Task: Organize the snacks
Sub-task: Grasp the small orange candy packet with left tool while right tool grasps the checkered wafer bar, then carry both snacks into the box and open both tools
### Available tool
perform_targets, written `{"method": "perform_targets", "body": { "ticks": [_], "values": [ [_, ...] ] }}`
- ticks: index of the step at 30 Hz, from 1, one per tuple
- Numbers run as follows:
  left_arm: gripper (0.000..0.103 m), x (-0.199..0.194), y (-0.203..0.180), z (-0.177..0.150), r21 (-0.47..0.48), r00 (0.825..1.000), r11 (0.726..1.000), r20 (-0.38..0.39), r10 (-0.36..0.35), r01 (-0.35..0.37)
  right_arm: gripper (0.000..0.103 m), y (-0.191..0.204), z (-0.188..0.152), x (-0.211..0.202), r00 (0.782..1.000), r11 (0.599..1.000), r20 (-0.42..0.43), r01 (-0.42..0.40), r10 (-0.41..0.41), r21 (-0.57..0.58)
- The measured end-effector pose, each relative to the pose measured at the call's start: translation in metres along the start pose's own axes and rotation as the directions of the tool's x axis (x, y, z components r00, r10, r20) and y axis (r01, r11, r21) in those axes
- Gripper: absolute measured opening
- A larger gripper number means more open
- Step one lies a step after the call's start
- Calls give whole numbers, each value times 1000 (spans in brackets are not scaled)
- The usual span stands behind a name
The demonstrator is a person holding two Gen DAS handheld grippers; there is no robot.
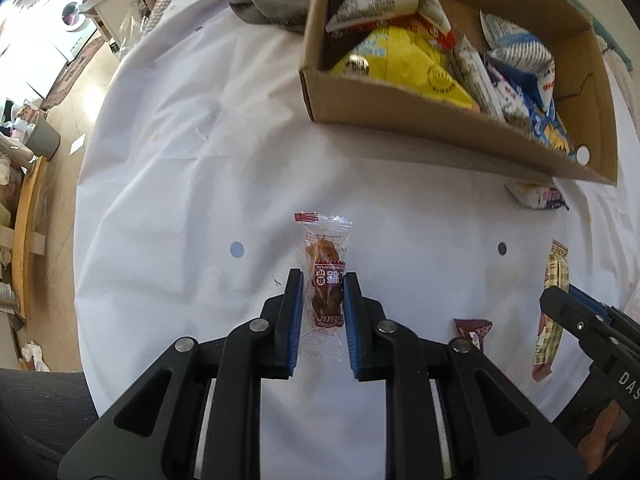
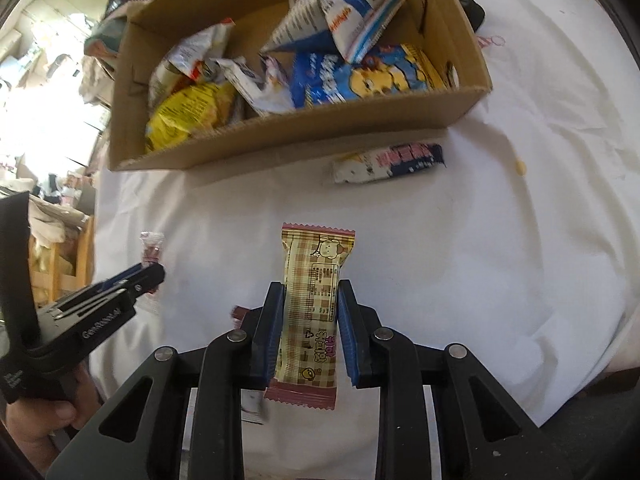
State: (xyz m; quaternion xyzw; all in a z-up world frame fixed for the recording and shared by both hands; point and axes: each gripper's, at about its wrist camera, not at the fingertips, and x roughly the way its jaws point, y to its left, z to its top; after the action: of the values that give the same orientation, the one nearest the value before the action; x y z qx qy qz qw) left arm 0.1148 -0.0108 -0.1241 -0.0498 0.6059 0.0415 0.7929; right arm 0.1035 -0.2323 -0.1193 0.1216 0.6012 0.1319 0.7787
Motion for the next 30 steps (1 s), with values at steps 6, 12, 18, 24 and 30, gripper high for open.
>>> {"method": "perform_targets", "body": {
  "ticks": [6, 12, 18, 24, 30],
  "values": [
    [16, -13, 7, 0, -18, 999, 1000, 43, 12, -12, 28, 9, 6, -19, 996, 998, 72, -57, 57, -10],
    [16, -35, 10, 1, -41, 991, 999, 134, 22, -17, 28, 13, 13, -38, 980, 992, 155, -124, 125, -13],
    [16, -76, 14, 8, -43, 962, 999, 273, 23, -12, 28, 13, 25, -69, 939, 981, 286, -189, 191, -32],
    [16, -99, 10, 29, -4, 942, 1000, 335, 20, -20, 28, 12, 43, -94, 906, 988, 393, -145, 155, -54],
    [16, -113, 5, 53, 29, 925, 999, 379, 29, -43, 28, 4, 64, -101, 893, 989, 424, -143, 149, -45]
  ]
}}
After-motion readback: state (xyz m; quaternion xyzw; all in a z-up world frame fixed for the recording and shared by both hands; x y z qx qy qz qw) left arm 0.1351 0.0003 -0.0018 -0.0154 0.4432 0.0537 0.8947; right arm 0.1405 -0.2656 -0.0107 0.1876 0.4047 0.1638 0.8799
